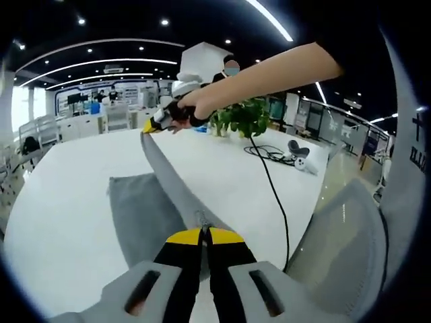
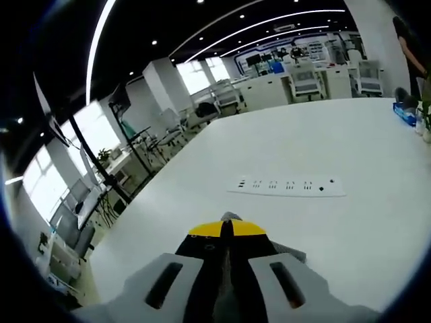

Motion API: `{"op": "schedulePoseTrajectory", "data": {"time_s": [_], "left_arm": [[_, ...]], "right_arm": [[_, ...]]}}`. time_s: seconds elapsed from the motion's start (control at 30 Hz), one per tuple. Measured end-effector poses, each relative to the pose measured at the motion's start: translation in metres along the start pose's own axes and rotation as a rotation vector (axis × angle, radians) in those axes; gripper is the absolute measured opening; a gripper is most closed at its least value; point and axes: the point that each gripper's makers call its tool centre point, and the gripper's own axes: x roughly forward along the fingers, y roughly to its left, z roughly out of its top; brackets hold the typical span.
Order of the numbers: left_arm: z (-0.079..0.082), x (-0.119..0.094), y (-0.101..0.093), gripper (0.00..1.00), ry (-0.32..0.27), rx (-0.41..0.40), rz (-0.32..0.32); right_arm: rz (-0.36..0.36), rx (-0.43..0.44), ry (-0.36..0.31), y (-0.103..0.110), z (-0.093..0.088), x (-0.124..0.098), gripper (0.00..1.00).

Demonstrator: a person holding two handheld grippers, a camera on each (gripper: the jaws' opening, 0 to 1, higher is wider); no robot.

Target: Fold the towel on the table until its edges align and the towel forms a compact rectangular stack.

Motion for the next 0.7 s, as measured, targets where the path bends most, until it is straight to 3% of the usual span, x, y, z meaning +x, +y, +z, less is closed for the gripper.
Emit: {"op": "schedulePoseTrajectory", "data": {"time_s": [0.7], "left_arm": [[-0.021, -0.012, 0.020, 0.02, 0.021, -0.071, 0.040]], "right_arm": [[0.032, -0.034, 0.057, 0.029, -0.019, 0.035, 0.00]]}}
